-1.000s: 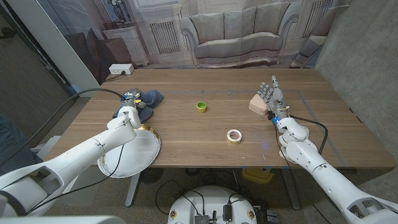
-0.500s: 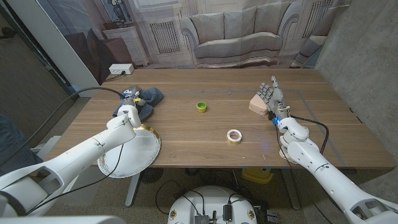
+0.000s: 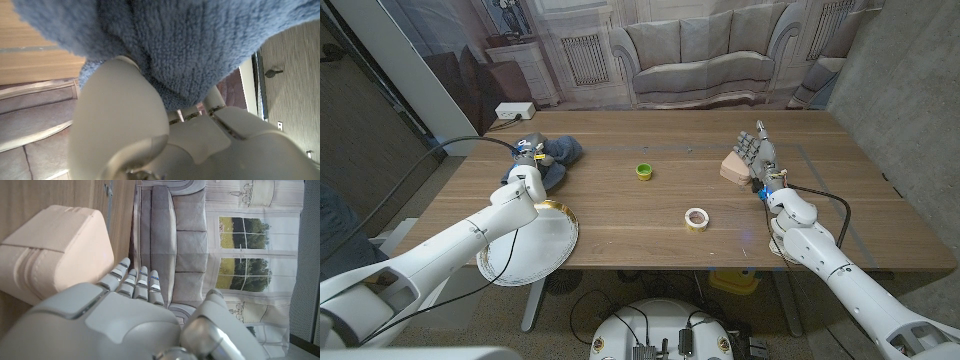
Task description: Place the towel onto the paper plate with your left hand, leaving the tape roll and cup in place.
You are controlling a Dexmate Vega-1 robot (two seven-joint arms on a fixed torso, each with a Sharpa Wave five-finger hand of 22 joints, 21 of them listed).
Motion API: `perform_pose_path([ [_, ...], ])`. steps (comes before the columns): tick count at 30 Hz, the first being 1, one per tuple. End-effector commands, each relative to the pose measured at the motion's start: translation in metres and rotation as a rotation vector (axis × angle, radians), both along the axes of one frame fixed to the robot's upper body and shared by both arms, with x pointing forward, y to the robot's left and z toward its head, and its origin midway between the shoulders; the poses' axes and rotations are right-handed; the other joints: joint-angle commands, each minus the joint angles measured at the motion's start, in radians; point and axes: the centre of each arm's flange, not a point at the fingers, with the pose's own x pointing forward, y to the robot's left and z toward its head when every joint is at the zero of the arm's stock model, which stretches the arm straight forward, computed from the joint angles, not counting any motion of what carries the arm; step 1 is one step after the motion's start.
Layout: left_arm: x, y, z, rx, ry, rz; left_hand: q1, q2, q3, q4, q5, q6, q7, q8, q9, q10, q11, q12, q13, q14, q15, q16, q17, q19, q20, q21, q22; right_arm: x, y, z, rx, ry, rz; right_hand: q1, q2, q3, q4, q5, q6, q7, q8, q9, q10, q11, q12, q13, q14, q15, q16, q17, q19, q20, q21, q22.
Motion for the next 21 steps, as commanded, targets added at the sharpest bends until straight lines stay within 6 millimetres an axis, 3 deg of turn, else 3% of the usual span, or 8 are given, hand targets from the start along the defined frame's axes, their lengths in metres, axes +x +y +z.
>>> perform_pose_path([
  [1,-0.008,-0.004,0.011,0.01,-0.024,-0.003,0.029,0.04,0.005,0.007,0.0,0.011,0.0,0.008,0.004,0.012,0.004,-0.003,0.005,0.051,-0.118,0.004,0.006,0.093,-0.079,0.008,0.001,-0.006,0.0,0.005,-0.005,-0.029,-0.002,0.003,0.006,-0.003,-0.002,-0.005,0.008,0.0,-0.003,0.001,0.007,0.001,-0.005,0.003,0.004,-0.001,-0.001,0.005,-0.002,-0.006,0.0,0.002],
  [21,-0.039,-0.015,0.029,0.032,-0.054,-0.001,0.023,0.039,0.01,0.012,0.0,0.019,0.006,0.013,0.002,0.024,0.002,-0.006,0.02,0.074,-0.12,0.005,0.016,0.101,-0.08,0.014,0.001,-0.008,-0.005,0.003,0.004,-0.031,-0.004,0.002,0.007,-0.004,-0.002,-0.005,0.008,0.001,-0.003,0.001,0.007,-0.001,-0.005,0.003,0.004,-0.001,-0.001,0.005,-0.001,-0.006,0.0,0.002],
])
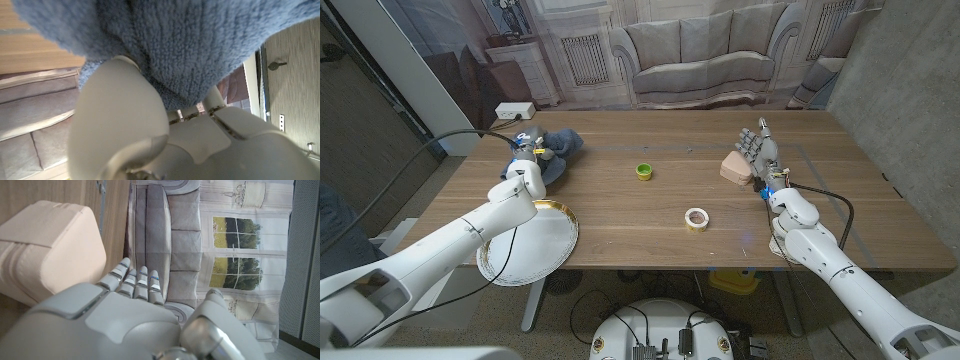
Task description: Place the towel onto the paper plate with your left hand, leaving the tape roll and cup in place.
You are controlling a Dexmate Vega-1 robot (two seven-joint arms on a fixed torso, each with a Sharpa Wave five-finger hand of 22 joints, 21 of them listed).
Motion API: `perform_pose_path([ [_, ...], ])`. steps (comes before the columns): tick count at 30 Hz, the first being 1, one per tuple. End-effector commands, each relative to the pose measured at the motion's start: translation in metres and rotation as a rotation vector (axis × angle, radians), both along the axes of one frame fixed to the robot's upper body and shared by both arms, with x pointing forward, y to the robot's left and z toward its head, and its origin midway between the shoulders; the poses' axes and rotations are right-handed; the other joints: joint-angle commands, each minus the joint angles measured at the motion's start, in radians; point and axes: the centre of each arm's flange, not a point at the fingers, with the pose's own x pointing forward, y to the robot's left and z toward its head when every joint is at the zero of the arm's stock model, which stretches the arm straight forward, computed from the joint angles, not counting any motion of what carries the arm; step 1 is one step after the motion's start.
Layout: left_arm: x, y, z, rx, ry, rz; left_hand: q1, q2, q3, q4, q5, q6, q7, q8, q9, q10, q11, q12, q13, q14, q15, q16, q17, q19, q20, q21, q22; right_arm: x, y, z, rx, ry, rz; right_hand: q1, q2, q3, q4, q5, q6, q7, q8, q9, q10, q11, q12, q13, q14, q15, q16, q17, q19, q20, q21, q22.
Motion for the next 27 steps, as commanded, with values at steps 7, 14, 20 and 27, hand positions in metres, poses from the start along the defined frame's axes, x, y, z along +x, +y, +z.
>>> perform_pose_path([
  [7,-0.028,-0.007,0.016,0.022,-0.024,0.002,0.024,0.035,0.009,0.012,0.001,0.015,0.004,0.007,0.002,0.017,-0.003,0.001,0.011,0.063,-0.124,0.004,0.009,0.092,-0.08,0.011,0.002,-0.002,-0.004,-0.002,0.009,0.001,-0.004,-0.001,0.004,-0.004,-0.002,0.0,0.008,0.001,-0.003,0.002,0.008,-0.001,-0.005,0.003,0.004,-0.001,-0.001,0.005,-0.001,-0.006,0.0,0.002],
  [14,-0.037,-0.005,0.02,0.021,-0.047,-0.043,0.023,0.035,0.011,0.012,0.001,0.021,0.003,0.009,0.001,0.021,-0.007,0.0,0.015,0.072,-0.128,0.005,0.012,0.101,-0.081,0.015,0.002,-0.004,-0.006,-0.004,0.013,0.002,-0.011,-0.001,0.005,-0.005,-0.002,0.0,0.008,0.001,-0.003,0.002,0.008,0.0,-0.005,0.003,0.005,-0.002,-0.001,0.005,-0.001,-0.006,0.0,0.002],
  [20,-0.043,-0.002,0.023,0.007,-0.057,-0.064,0.022,0.035,0.013,0.013,0.001,0.024,0.005,0.011,0.0,0.024,-0.005,-0.002,0.019,0.075,-0.13,0.004,0.014,0.106,-0.083,0.018,0.002,-0.007,-0.007,-0.004,0.018,0.0,-0.019,-0.001,0.006,-0.005,-0.002,0.0,0.008,0.002,-0.003,0.002,0.008,0.001,-0.005,0.003,0.005,-0.001,-0.001,0.006,-0.001,-0.005,0.0,0.002],
  [27,-0.052,0.002,0.022,-0.003,-0.065,-0.089,0.021,0.035,0.015,0.014,0.002,0.027,0.004,0.012,-0.001,0.028,-0.004,-0.003,0.023,0.078,-0.13,0.002,0.017,0.107,-0.083,0.02,0.002,-0.011,-0.008,-0.005,0.019,-0.002,-0.026,-0.001,0.006,-0.005,-0.002,0.0,0.008,0.0,-0.003,0.002,0.008,0.002,-0.005,0.003,0.005,-0.001,-0.001,0.006,-0.001,-0.006,0.0,0.002],
])
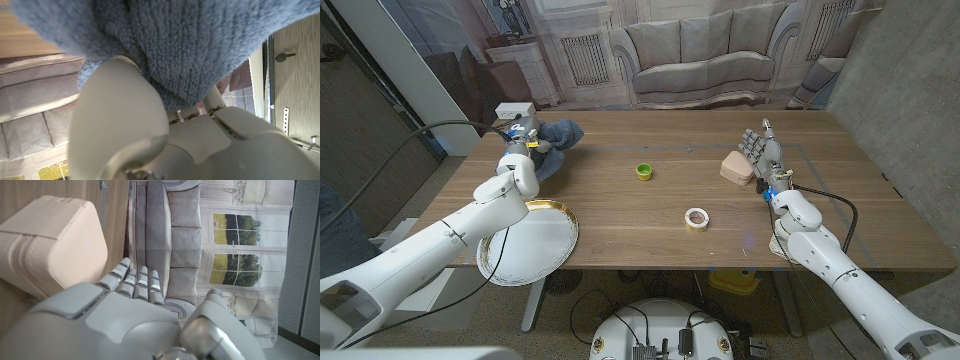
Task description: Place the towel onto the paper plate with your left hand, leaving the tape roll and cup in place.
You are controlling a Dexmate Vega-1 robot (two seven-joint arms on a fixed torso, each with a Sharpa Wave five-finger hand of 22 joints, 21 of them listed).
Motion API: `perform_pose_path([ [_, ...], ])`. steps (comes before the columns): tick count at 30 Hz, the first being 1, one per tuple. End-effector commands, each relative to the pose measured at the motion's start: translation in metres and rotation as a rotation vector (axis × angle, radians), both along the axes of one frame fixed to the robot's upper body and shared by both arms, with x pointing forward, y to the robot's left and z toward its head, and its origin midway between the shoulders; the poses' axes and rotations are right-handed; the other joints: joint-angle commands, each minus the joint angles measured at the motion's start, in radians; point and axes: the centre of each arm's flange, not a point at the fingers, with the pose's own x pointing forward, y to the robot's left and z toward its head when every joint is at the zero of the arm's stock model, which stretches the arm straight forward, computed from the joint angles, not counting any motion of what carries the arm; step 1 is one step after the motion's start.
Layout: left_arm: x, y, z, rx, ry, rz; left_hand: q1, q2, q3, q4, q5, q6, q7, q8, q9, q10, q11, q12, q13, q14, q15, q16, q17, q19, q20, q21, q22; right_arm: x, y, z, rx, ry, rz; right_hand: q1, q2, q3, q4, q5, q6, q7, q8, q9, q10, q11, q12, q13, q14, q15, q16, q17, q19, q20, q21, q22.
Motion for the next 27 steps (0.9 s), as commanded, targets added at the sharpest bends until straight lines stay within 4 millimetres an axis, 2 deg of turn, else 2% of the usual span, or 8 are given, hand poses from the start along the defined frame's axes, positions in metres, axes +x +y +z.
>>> perform_pose_path([
  [1,-0.016,0.004,0.002,-0.013,-0.02,-0.043,0.025,0.03,0.011,0.011,0.008,0.012,-0.002,0.004,0.003,0.012,0.003,-0.002,0.005,0.061,-0.126,0.001,0.005,0.082,-0.069,0.005,0.002,-0.005,-0.002,-0.001,0.005,-0.002,-0.016,-0.001,0.006,-0.001,0.002,0.0,0.009,0.001,-0.003,0.002,0.008,0.002,-0.005,0.003,0.005,0.0,-0.001,0.005,-0.001,-0.006,0.0,0.002],
  [27,-0.058,0.001,0.0,0.008,-0.032,0.0,0.011,0.028,0.013,0.018,0.007,0.024,0.006,0.01,0.001,0.023,0.0,-0.007,0.019,0.079,-0.126,-0.001,0.011,0.091,-0.068,0.012,0.002,-0.007,-0.007,0.001,0.001,-0.005,-0.018,-0.001,0.008,-0.003,0.001,0.0,0.007,0.001,-0.004,0.002,0.007,0.001,-0.006,0.003,0.005,0.0,-0.001,0.006,-0.001,-0.005,0.0,0.002],
])
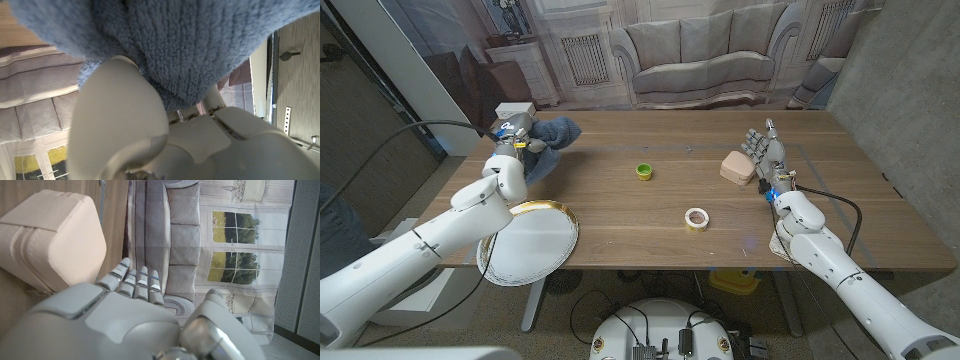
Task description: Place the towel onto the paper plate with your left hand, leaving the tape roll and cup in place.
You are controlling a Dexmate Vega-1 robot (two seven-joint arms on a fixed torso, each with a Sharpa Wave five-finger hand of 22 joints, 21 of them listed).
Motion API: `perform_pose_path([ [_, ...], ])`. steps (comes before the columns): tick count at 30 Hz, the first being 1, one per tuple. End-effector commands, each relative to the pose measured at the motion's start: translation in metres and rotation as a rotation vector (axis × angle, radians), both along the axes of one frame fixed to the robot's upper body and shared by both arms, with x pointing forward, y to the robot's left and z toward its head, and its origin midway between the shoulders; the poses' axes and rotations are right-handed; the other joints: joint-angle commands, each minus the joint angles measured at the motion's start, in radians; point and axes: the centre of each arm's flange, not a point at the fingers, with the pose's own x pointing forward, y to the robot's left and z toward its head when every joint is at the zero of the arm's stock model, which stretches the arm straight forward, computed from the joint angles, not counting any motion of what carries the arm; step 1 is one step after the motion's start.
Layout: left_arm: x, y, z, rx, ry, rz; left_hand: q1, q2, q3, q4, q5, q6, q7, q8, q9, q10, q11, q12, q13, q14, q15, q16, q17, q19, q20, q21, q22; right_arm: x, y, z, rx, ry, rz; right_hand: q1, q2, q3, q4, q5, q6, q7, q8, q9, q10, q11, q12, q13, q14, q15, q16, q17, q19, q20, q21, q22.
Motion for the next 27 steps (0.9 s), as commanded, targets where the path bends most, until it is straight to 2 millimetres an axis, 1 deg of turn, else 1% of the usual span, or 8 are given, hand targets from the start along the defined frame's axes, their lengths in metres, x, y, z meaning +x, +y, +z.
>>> perform_pose_path([
  [1,-0.027,-0.008,-0.002,0.021,-0.016,0.012,0.015,0.023,0.013,0.018,0.003,0.01,0.003,0.006,0.002,0.011,-0.002,-0.002,0.005,0.064,-0.128,0.002,0.005,0.078,-0.066,0.006,0.003,-0.001,-0.003,0.0,0.001,0.002,-0.002,0.003,0.004,-0.003,0.001,0.0,0.007,0.001,-0.004,0.002,0.007,0.0,0.002,0.003,0.005,0.0,-0.001,0.006,-0.001,-0.005,0.0,0.002],
  [7,-0.033,-0.009,-0.006,0.013,-0.016,0.02,0.013,0.022,0.014,0.019,0.004,0.012,0.002,0.007,0.001,0.015,-0.001,-0.003,0.008,0.07,-0.125,0.002,0.006,0.078,-0.065,0.007,0.003,0.0,-0.005,-0.001,0.0,0.002,-0.002,0.003,0.004,-0.003,0.001,0.0,0.008,0.002,-0.004,0.002,0.008,0.003,0.002,0.003,0.005,0.0,-0.001,0.006,-0.001,-0.005,0.0,0.002],
  [13,-0.041,-0.01,-0.011,0.016,-0.019,0.028,0.012,0.022,0.016,0.019,0.004,0.011,0.004,0.007,0.001,0.017,-0.005,-0.005,0.011,0.072,-0.126,0.0,0.007,0.079,-0.064,0.008,0.003,-0.001,-0.006,-0.003,0.006,0.001,-0.005,0.003,0.005,-0.004,0.001,-0.001,0.008,0.002,-0.004,0.002,0.009,0.003,0.003,0.003,0.005,0.0,-0.001,0.005,0.0,-0.005,0.0,0.002],
  [18,-0.052,-0.013,-0.017,0.015,-0.035,0.023,0.012,0.022,0.017,0.018,0.004,0.015,0.003,0.009,0.001,0.02,-0.006,-0.005,0.013,0.076,-0.128,0.0,0.008,0.081,-0.064,0.01,0.003,-0.003,-0.008,-0.006,0.017,0.002,-0.009,0.003,0.005,-0.004,0.001,-0.001,0.008,0.003,-0.004,0.002,0.009,0.003,0.003,0.003,0.005,0.001,-0.001,0.005,0.0,-0.005,0.0,0.002],
  [20,-0.055,-0.013,-0.019,0.013,-0.039,0.023,0.012,0.022,0.017,0.018,0.004,0.016,0.003,0.009,0.001,0.024,-0.002,-0.004,0.014,0.077,-0.128,-0.001,0.008,0.081,-0.064,0.01,0.003,-0.004,-0.008,-0.007,0.013,0.002,-0.01,0.003,0.005,-0.004,0.001,-0.001,0.008,0.002,-0.004,0.002,0.009,0.003,0.003,0.003,0.005,0.001,-0.001,0.005,0.0,-0.005,0.0,0.002],
  [27,-0.067,-0.013,-0.028,-0.003,-0.043,0.028,0.01,0.021,0.019,0.019,0.004,0.019,0.005,0.011,0.0,0.028,-0.007,-0.006,0.019,0.085,-0.128,-0.001,0.009,0.087,-0.065,0.014,0.003,-0.006,-0.01,-0.009,0.014,-0.005,-0.011,0.003,0.005,-0.004,0.001,-0.001,0.008,0.002,-0.003,0.002,0.01,0.003,0.003,0.003,0.005,0.0,-0.001,0.005,0.0,-0.004,0.0,0.003],
])
